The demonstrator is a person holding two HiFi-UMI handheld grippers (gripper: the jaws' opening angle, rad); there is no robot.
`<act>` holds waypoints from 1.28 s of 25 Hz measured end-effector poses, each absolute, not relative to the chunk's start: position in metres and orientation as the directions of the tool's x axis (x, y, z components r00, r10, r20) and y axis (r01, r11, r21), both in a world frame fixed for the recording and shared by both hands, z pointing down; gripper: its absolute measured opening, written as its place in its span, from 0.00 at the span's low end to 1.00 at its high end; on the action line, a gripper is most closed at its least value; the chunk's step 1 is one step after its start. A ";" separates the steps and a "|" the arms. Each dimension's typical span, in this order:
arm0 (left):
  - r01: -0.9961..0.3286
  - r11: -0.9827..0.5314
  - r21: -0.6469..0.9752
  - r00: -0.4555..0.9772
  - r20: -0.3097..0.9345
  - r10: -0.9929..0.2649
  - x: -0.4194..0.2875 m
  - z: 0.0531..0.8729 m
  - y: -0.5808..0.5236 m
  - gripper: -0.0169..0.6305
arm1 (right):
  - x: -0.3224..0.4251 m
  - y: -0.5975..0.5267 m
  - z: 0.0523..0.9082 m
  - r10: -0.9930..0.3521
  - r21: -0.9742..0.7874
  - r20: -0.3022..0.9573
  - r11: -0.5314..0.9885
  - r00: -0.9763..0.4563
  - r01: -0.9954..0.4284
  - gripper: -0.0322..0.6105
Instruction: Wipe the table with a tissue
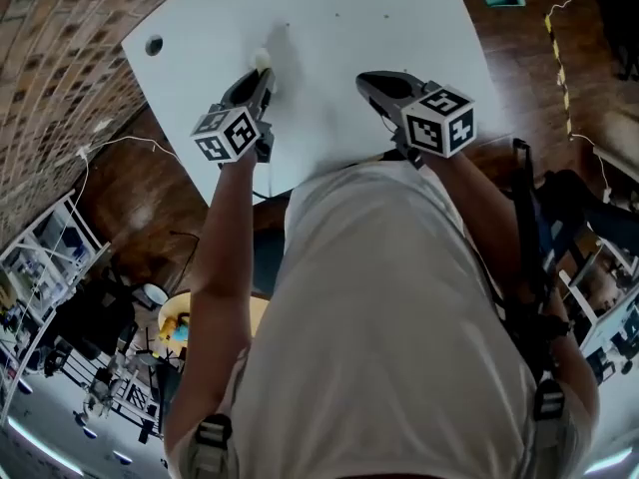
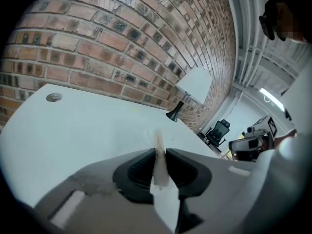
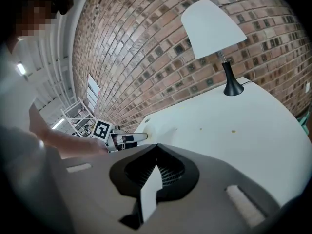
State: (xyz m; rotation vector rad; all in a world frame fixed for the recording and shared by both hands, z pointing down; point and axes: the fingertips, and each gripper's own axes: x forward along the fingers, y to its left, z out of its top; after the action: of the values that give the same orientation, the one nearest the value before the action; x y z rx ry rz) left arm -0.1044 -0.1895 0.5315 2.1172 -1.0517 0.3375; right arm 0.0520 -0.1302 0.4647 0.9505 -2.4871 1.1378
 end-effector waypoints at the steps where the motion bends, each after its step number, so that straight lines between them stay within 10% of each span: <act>1: -0.787 -0.379 0.486 0.611 0.531 -0.587 -0.105 0.533 -0.194 0.14 | 0.056 -0.133 0.464 -0.459 -0.591 0.456 0.484 -0.762 -0.645 0.06; 14: -0.941 -0.260 0.217 0.332 0.744 -0.580 -0.095 0.570 -0.279 0.14 | 0.141 -0.157 0.457 -0.490 -0.659 0.398 0.435 -0.776 -0.613 0.06; 32: -0.932 -0.302 0.200 0.339 0.774 -0.535 -0.047 0.582 -0.291 0.14 | 0.208 -0.160 0.468 -0.563 -0.674 0.409 0.345 -0.718 -0.654 0.06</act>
State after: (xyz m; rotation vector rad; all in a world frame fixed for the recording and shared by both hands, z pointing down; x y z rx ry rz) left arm -0.0467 -0.2911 0.5823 1.9583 -1.2807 0.7870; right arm 0.2079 -0.1599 0.4679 1.1304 -2.4887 1.3237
